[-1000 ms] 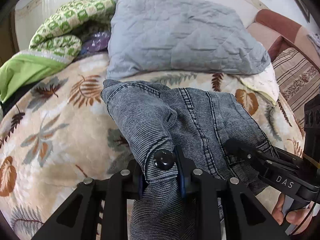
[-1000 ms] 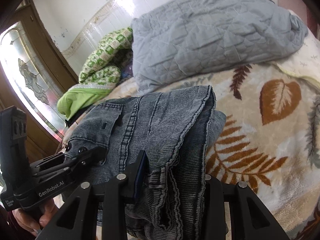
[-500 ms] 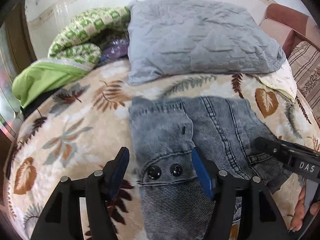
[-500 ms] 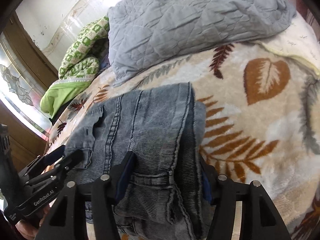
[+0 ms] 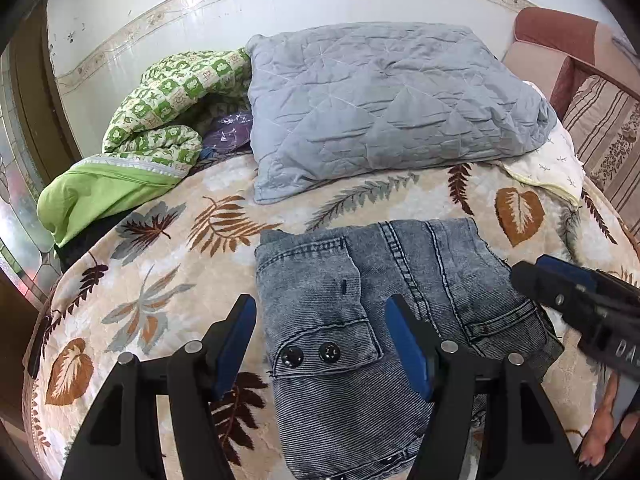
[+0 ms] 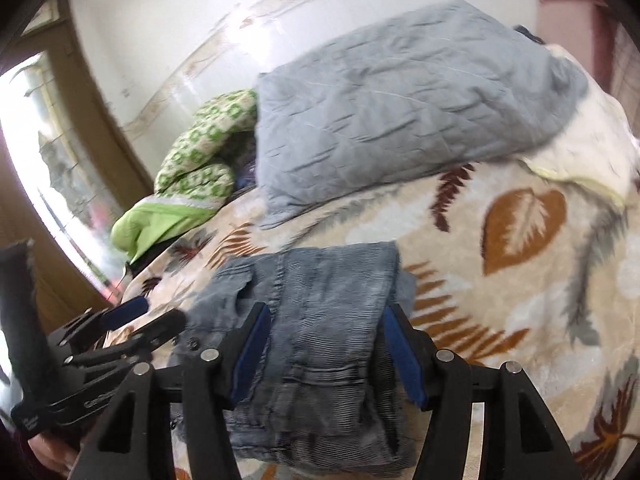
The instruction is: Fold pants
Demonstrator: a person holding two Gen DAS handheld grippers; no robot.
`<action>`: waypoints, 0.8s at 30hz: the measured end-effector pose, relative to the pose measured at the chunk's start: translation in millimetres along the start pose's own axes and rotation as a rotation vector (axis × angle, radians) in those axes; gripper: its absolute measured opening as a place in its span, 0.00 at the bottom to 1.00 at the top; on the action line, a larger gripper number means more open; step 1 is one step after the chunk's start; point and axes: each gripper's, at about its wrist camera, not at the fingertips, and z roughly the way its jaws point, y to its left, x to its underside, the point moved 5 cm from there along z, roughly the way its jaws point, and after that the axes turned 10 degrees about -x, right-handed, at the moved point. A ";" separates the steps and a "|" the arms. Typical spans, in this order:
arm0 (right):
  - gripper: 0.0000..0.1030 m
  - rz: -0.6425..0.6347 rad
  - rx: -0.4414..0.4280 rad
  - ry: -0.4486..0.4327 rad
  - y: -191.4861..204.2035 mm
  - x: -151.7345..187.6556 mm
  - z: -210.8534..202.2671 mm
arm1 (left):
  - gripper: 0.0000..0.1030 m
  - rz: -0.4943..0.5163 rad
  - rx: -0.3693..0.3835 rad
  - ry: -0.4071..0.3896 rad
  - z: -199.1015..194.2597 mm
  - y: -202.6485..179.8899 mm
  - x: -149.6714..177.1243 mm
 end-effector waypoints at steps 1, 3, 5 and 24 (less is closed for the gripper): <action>0.60 -0.005 0.001 0.010 1.7 1.3 2.5 | 0.66 0.003 0.001 0.008 3.0 -1.1 1.1; 0.60 -0.006 0.004 0.036 3.2 4.9 9.2 | 0.66 0.008 0.001 0.024 8.5 -2.9 4.8; 0.60 -0.002 0.012 0.057 3.5 8.6 14.2 | 0.66 0.012 0.000 0.048 16.6 -4.5 9.5; 0.62 0.046 0.066 0.224 -14.9 40.0 50.8 | 0.75 0.028 -0.005 0.156 56.0 -2.4 33.8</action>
